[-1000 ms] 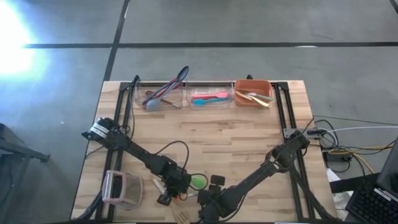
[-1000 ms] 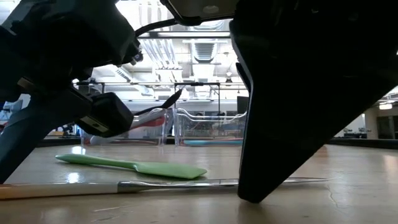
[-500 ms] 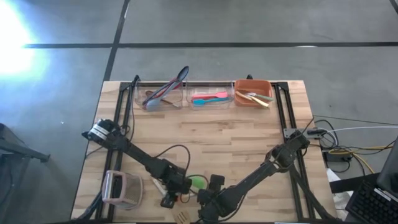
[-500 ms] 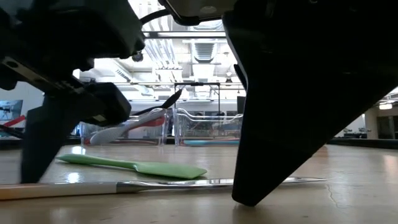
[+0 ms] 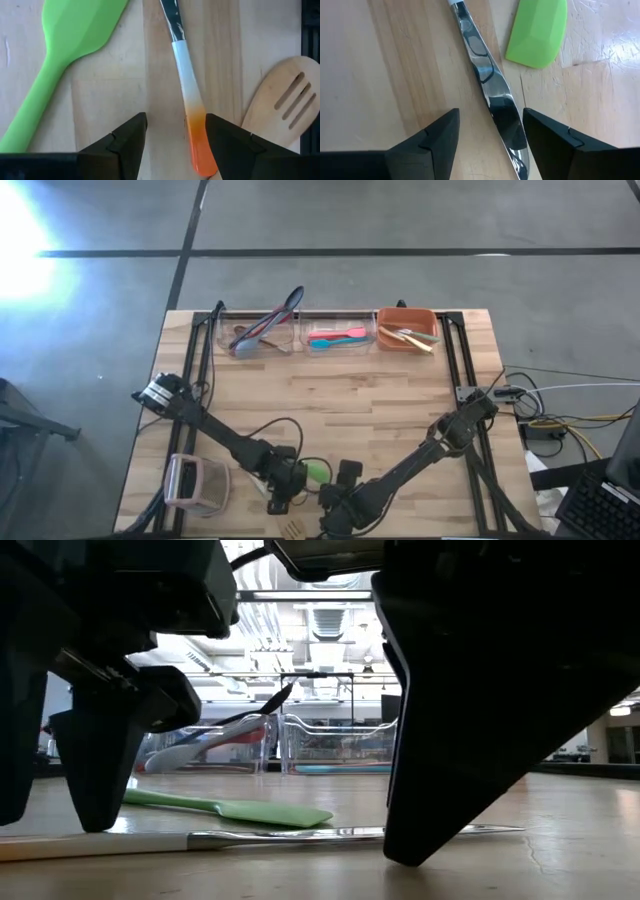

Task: Pick & Place Kitchen Items
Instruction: Put the orange knife into the orange bin

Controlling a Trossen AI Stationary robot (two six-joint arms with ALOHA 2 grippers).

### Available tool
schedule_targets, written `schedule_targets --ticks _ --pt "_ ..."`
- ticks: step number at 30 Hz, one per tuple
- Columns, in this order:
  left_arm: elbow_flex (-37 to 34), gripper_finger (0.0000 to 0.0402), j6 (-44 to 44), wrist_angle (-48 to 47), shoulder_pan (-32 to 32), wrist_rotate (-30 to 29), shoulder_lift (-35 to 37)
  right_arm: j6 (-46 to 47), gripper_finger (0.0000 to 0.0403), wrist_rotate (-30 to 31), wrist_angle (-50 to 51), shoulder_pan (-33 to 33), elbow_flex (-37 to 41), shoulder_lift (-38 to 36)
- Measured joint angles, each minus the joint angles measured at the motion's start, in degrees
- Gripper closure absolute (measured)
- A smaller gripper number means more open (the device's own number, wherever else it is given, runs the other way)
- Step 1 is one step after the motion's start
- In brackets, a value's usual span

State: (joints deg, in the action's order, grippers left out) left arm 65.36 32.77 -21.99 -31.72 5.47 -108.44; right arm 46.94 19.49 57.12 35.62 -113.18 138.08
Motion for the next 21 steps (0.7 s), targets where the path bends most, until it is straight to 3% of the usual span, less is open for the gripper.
schedule_targets --ticks 8,21 --pt "0.0 0.0193 6.0 1.0 -4.1 -5.0 0.0 0.0 0.0193 0.4 1.6 -0.1 0.1 -0.1" --pt "0.0 0.0193 10.9 1.0 -7.3 -8.1 0.0 0.0 0.0193 0.8 2.5 -0.2 0.1 -0.1"
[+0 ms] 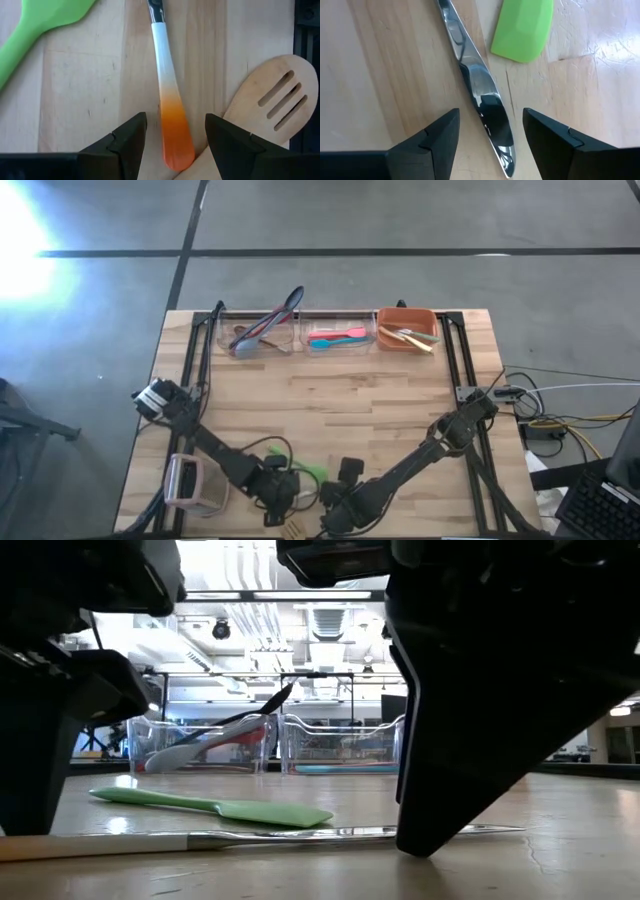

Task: Pick & Place Kitchen Items
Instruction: Put the orange knife into the orange bin

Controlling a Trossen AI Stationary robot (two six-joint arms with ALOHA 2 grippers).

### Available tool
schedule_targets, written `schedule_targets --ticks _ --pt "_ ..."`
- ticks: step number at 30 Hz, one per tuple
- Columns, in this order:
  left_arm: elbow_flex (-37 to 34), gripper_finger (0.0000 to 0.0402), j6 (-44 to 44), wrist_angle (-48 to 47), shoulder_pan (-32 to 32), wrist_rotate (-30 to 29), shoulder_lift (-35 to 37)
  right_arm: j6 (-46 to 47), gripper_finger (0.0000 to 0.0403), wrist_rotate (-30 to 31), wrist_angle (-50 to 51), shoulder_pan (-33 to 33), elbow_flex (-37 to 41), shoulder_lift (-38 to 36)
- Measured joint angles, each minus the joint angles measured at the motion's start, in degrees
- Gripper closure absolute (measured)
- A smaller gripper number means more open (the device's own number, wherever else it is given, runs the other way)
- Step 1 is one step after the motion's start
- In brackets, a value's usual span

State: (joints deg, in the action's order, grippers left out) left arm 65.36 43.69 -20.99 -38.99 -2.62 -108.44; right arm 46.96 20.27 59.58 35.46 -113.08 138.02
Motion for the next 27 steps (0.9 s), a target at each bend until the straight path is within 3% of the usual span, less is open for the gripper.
schedule_targets --ticks 10,27 --pt "0.1 0.0193 2.0 -2.6 -1.2 -4.4 -0.7 0.0 0.0193 0.7 0.3 0.0 0.0 0.0" --pt "-0.1 0.0189 1.9 -3.0 -1.2 -1.9 -4.0 1.4 0.0193 0.4 6.6 0.4 0.2 -1.3"
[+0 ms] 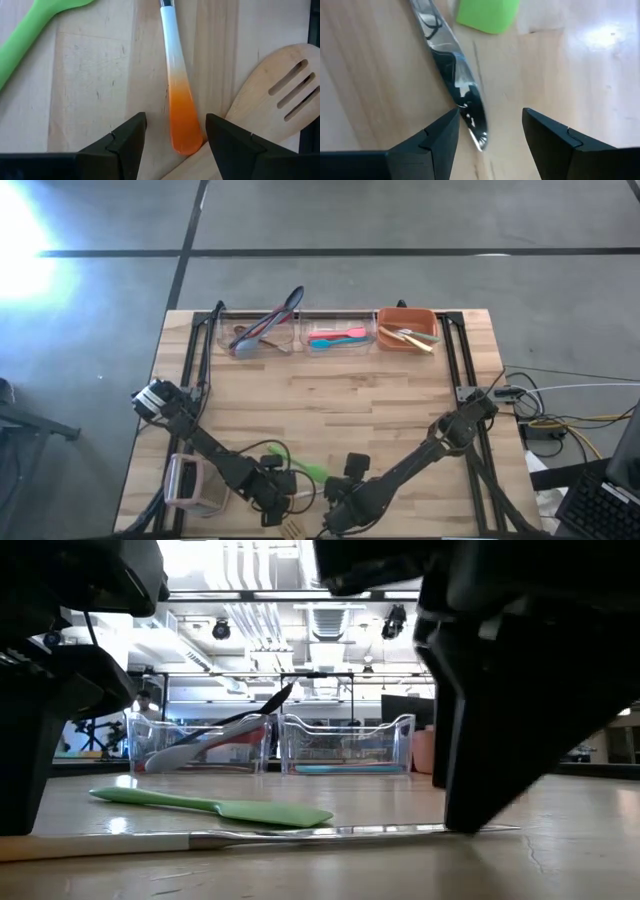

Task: Pick & Place Kitchen Items
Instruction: Put the orange knife into the orange bin

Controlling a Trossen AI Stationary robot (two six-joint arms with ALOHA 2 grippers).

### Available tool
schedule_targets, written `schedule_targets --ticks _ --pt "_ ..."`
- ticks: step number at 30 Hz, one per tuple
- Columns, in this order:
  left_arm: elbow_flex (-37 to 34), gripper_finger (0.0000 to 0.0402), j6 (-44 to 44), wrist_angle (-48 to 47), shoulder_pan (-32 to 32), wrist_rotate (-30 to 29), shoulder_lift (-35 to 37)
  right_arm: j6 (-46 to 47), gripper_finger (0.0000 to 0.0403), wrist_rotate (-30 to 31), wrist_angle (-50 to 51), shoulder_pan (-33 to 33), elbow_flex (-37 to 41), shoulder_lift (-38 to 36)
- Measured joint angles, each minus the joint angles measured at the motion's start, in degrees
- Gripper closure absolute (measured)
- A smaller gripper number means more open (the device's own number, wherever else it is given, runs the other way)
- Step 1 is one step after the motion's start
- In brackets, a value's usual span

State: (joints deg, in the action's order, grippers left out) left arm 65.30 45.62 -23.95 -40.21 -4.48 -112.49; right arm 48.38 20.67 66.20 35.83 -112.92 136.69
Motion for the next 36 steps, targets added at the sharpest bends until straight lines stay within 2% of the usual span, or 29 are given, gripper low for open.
schedule_targets --ticks 13,23,30,36 --pt "0.1 0.0191 1.8 1.4 -0.1 -1.5 0.0 4.4 0.0193 4.3 5.9 1.3 -0.1 -6.2" --pt "0.1 0.0191 0.8 0.1 0.4 -5.0 0.0 9.4 0.0193 7.1 17.0 1.4 0.0 -10.4" --pt "0.1 0.0191 -1.1 -4.1 3.1 -7.3 0.0 9.7 0.0193 11.4 17.6 1.4 0.0 -14.1" --pt "0.0 0.0191 -5.0 -4.8 4.2 -6.8 0.0 9.7 0.0193 13.1 17.6 1.6 0.0 -15.5"
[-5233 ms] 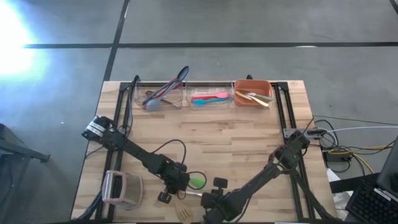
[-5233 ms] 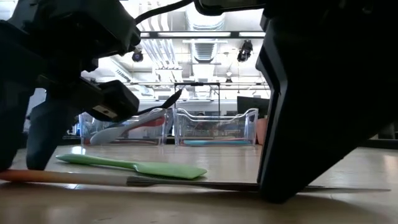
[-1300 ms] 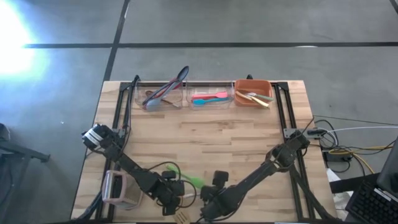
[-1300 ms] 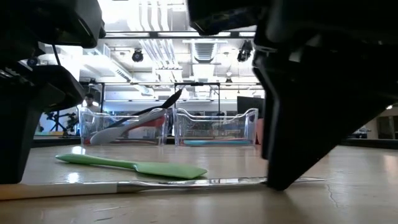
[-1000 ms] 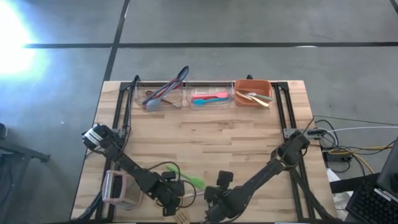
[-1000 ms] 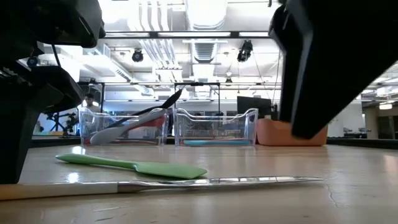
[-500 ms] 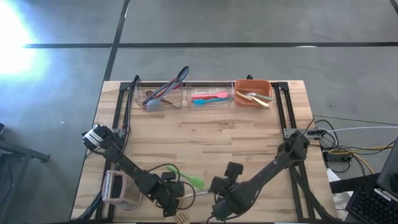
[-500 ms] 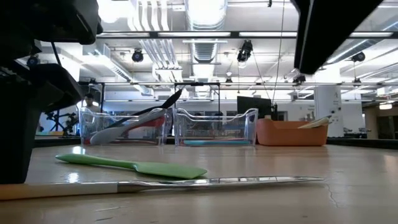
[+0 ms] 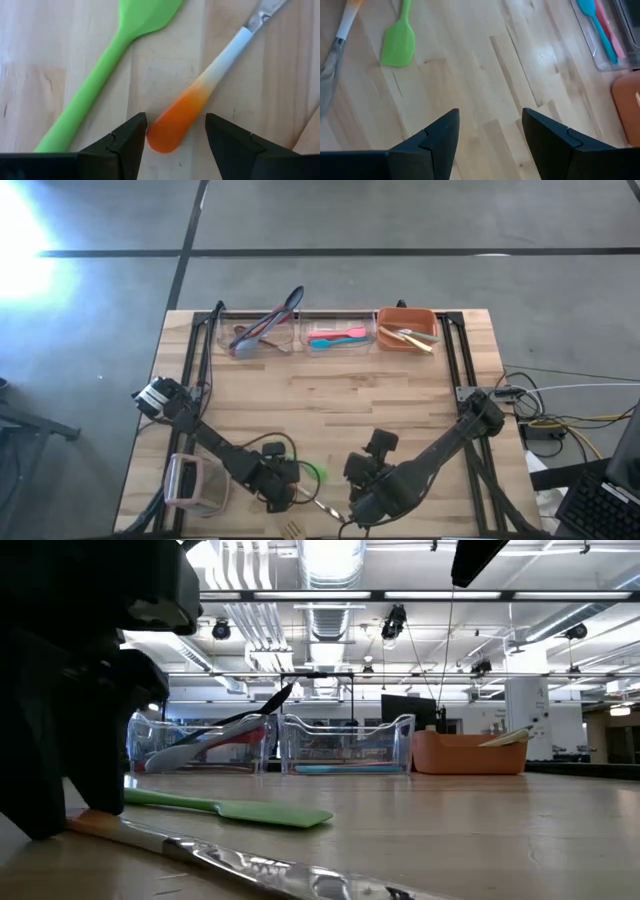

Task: Pick & Place Kitchen Items
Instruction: Put the orange knife into the orange bin

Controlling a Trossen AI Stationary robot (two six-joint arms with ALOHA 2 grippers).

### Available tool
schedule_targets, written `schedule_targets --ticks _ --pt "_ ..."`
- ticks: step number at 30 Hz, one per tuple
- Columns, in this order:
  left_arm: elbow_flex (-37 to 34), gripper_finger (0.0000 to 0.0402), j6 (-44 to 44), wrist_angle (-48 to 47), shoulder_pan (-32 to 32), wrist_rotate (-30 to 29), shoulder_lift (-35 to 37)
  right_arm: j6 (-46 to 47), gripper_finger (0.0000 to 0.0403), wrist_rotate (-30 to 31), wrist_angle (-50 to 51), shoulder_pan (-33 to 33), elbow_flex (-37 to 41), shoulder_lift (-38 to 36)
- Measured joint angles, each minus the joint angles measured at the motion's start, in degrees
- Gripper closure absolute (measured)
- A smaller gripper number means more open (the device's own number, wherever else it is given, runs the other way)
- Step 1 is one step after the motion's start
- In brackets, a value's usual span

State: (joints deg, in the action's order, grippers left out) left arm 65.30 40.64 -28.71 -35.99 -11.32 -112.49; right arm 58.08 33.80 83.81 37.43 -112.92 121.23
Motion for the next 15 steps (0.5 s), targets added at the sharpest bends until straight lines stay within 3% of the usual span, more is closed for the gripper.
schedule_targets --ticks 9,15 --pt "0.0 0.0191 -16.8 1.8 -0.9 0.9 0.0 0.1 0.0193 1.1 -0.2 0.2 0.4 0.1" --pt "0.0 0.0192 -23.7 2.2 -0.6 4.7 0.0 0.3 0.0193 1.0 -0.2 0.6 0.4 0.1"
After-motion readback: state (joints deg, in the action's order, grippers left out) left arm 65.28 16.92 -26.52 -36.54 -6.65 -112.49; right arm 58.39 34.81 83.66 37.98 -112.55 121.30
